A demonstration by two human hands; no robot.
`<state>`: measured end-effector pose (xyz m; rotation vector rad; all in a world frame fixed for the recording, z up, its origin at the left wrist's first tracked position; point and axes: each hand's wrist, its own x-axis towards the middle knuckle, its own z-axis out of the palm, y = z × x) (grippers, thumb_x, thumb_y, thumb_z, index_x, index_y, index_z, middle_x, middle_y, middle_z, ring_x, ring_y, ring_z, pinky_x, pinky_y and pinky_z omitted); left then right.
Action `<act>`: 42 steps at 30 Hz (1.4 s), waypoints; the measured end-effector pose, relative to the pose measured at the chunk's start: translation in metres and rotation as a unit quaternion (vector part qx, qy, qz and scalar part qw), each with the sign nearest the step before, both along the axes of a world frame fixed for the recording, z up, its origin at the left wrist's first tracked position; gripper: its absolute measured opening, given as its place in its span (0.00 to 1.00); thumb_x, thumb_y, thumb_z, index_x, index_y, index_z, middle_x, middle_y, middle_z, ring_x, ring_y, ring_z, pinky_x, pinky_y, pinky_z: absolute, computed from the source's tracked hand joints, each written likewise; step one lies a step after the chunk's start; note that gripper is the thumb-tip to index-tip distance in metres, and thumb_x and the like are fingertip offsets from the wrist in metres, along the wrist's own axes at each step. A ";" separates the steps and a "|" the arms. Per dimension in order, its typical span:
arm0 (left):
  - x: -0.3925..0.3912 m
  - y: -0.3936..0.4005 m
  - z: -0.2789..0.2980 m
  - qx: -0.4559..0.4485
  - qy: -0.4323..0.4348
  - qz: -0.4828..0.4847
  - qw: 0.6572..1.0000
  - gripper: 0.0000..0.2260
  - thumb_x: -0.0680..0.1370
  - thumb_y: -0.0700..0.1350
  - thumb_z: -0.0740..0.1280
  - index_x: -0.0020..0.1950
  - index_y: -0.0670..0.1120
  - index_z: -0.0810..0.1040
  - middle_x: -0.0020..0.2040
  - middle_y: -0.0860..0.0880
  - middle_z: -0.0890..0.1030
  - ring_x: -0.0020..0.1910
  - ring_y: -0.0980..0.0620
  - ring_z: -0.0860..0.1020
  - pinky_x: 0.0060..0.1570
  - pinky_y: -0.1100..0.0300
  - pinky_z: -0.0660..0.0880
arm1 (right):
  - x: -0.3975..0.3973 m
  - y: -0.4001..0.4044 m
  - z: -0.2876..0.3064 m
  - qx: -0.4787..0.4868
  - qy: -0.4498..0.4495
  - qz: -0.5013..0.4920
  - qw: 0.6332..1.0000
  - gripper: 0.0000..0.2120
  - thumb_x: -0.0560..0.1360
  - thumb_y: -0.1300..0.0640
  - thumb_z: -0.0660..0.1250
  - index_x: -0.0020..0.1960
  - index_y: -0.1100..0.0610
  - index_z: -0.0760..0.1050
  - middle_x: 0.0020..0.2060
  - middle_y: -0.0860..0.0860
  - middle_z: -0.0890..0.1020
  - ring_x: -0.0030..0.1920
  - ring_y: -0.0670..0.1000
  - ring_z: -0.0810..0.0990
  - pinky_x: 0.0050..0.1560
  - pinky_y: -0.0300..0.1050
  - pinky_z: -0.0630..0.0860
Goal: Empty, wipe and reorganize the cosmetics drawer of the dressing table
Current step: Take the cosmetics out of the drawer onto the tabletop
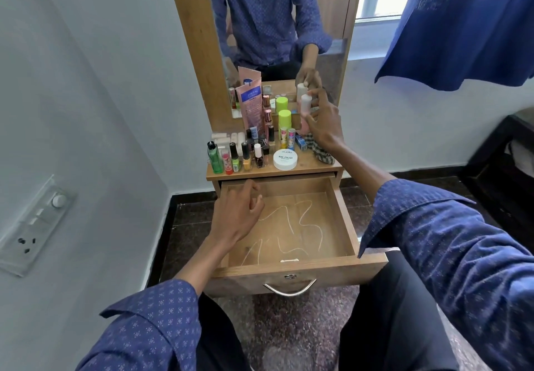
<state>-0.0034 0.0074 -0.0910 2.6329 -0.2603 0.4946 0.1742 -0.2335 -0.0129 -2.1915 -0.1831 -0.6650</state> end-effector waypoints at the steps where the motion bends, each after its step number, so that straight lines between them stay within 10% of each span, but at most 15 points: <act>1: 0.000 0.001 -0.001 -0.002 0.004 -0.001 1.000 0.07 0.81 0.54 0.66 0.58 0.54 0.78 0.34 0.58 0.78 0.35 0.58 0.77 0.39 0.53 0.81 | 0.001 0.000 -0.002 -0.010 0.003 0.001 1.000 0.23 0.80 0.59 0.71 0.71 0.53 0.68 0.57 0.55 0.83 0.50 0.51 0.84 0.51 0.51 0.84; 5: -0.001 0.003 -0.003 0.001 0.016 0.001 1.000 0.07 0.81 0.54 0.66 0.58 0.55 0.77 0.34 0.58 0.78 0.37 0.56 0.78 0.40 0.50 0.82 | 0.004 0.002 -0.007 -0.026 0.017 0.002 1.000 0.22 0.80 0.59 0.71 0.69 0.49 0.67 0.59 0.56 0.83 0.53 0.56 0.84 0.53 0.62 0.84; 25: -0.003 0.000 0.003 -0.008 0.026 -0.006 1.000 0.07 0.82 0.54 0.66 0.58 0.55 0.77 0.35 0.56 0.80 0.38 0.53 0.80 0.49 0.46 0.82 | -0.011 0.006 -0.006 0.003 0.063 -0.111 0.992 0.25 0.73 0.55 0.78 0.62 0.56 0.68 0.54 0.55 0.80 0.50 0.55 0.80 0.46 0.46 0.74; 31: -0.007 -0.003 0.003 -0.015 0.027 -0.007 0.999 0.07 0.82 0.52 0.66 0.58 0.53 0.78 0.36 0.56 0.80 0.41 0.52 0.80 0.47 0.51 0.80 | -0.022 0.004 -0.019 -0.149 0.056 -0.079 0.984 0.07 0.76 0.56 0.75 0.48 0.60 0.82 0.48 0.54 0.84 0.47 0.54 0.81 0.47 0.50 0.81; 36: -0.010 -0.007 0.005 -0.020 0.020 -0.006 1.000 0.06 0.82 0.50 0.67 0.57 0.53 0.80 0.34 0.56 0.80 0.36 0.55 0.79 0.54 0.48 0.77 | -0.022 0.015 -0.015 -0.261 0.089 -0.086 0.957 0.10 0.75 0.55 0.77 0.50 0.61 0.83 0.48 0.56 0.85 0.50 0.58 0.82 0.48 0.55 0.83; 42: -0.012 -0.003 0.007 -0.020 0.028 0.002 0.999 0.06 0.82 0.51 0.67 0.57 0.54 0.80 0.33 0.56 0.79 0.40 0.55 0.79 0.39 0.56 0.74 | -0.015 0.022 -0.008 -0.286 0.142 -0.122 0.940 0.13 0.76 0.56 0.76 0.56 0.62 0.80 0.50 0.58 0.84 0.51 0.59 0.83 0.47 0.53 0.81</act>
